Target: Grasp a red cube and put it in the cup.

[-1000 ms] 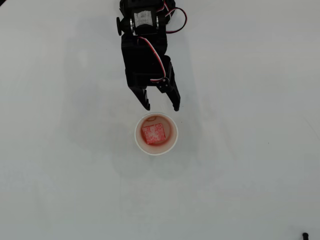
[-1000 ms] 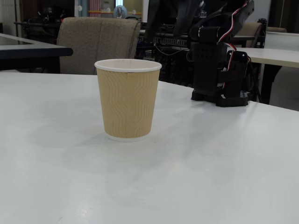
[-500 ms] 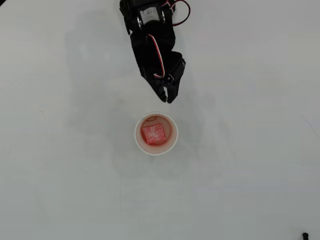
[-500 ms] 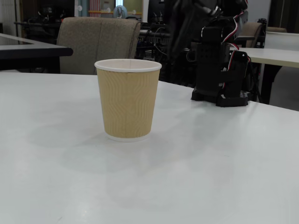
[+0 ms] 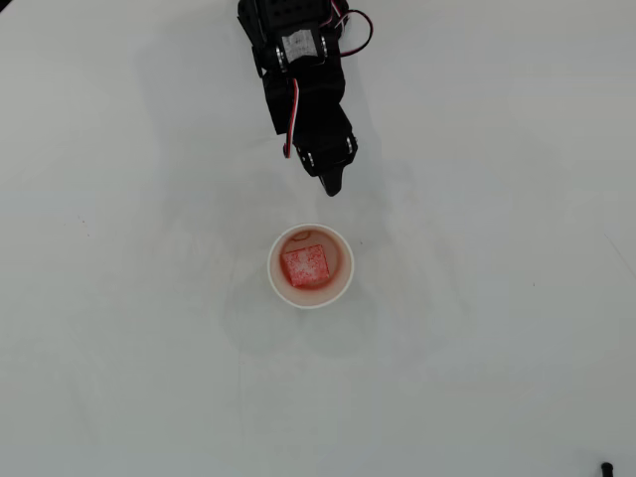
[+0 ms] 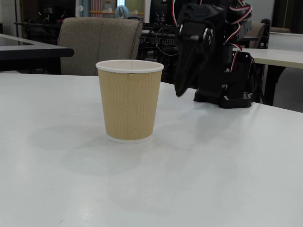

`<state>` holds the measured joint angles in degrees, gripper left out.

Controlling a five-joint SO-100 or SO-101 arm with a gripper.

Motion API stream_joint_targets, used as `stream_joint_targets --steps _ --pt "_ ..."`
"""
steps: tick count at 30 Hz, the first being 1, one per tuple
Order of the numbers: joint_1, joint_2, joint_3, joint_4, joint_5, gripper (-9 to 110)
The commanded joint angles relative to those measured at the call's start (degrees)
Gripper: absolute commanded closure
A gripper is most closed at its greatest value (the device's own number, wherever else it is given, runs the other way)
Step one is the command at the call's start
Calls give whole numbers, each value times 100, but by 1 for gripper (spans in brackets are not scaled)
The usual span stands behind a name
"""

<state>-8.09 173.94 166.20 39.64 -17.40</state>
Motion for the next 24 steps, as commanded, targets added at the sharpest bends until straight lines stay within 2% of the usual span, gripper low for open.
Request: stream_joint_targets --steps 1,6,13,24 --pt "62 325 220 -149 53 101" --pt "132 615 580 -185 26 101" --pt "431 932 615 343 26 101" --pt "914 1195 879 132 193 101"
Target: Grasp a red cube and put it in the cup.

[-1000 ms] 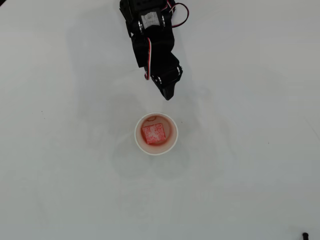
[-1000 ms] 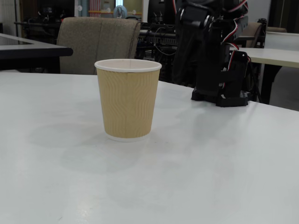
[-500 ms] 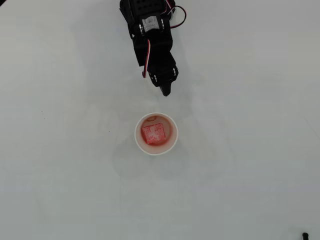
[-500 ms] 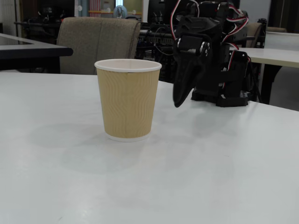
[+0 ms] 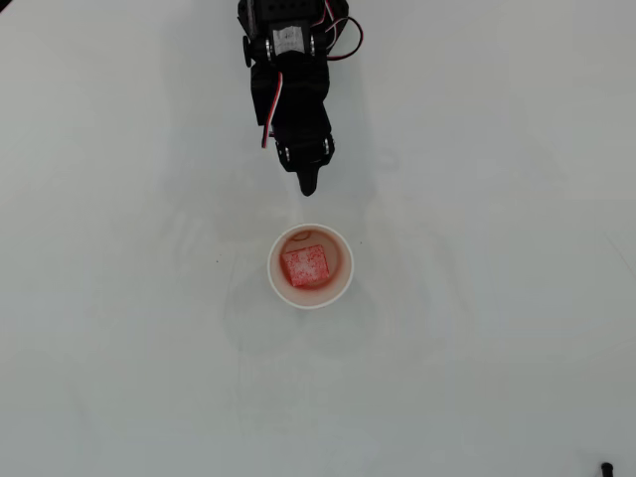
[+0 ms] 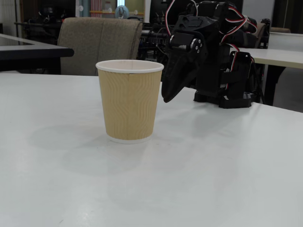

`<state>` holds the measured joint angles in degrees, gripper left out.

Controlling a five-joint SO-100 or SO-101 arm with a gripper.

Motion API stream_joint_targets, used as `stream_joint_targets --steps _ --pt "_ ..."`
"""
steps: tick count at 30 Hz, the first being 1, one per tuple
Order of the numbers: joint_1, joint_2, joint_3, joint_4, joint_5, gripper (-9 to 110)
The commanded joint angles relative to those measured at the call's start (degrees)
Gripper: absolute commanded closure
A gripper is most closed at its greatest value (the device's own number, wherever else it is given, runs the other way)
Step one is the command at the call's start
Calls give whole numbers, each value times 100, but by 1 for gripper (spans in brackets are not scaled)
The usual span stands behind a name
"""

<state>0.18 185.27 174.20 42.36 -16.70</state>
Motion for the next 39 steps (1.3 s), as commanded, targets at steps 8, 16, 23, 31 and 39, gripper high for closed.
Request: stream_joint_targets --steps 8,16,23,31,39 --pt "290 62 554 -466 132 101" --pt "211 70 589 -457 88 101" --pt "202 79 598 -457 53 100" --pt "158 79 606 -492 44 100" --pt "158 79 606 -492 44 100"
